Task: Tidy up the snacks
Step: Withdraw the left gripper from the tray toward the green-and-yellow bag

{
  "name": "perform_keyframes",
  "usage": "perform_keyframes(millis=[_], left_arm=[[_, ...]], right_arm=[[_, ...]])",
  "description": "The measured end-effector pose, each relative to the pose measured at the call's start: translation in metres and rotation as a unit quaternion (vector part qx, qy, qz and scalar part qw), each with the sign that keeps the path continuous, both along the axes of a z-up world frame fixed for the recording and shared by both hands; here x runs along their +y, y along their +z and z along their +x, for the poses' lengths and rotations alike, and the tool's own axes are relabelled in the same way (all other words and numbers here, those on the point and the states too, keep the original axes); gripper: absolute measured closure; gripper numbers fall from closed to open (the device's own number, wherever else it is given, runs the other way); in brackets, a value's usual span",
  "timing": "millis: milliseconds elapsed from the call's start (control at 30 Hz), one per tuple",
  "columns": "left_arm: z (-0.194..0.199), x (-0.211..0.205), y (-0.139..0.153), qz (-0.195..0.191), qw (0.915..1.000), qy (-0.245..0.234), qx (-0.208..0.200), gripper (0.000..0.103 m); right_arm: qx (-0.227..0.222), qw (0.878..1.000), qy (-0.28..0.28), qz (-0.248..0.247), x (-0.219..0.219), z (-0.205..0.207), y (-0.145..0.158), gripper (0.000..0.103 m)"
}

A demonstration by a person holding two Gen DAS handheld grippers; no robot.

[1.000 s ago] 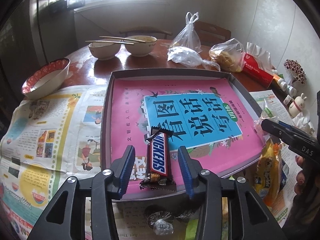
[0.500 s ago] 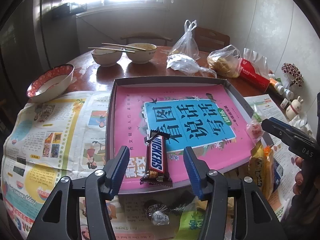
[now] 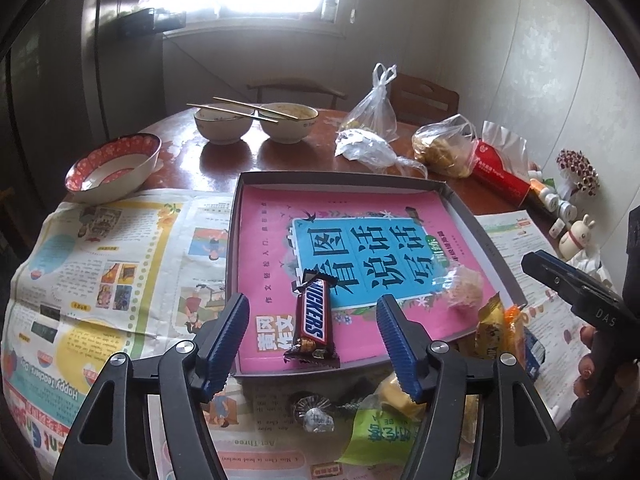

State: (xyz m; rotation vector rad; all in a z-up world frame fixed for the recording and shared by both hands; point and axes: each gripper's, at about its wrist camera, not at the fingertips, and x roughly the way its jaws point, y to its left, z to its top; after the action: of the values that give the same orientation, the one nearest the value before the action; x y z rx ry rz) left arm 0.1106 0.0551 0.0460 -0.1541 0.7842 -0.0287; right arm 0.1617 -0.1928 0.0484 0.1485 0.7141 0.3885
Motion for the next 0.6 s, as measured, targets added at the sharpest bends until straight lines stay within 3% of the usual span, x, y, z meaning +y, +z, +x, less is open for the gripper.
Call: perform_keyframes(millis=[600], left_arm=[[-0.024,-0.010,0.012,-0.011,0.9995,-0.028,-0.006,0.034]], right_arm=[[-0.008,1.000,0.003,-0.001,-0.004,-0.018,0.008,0.040]])
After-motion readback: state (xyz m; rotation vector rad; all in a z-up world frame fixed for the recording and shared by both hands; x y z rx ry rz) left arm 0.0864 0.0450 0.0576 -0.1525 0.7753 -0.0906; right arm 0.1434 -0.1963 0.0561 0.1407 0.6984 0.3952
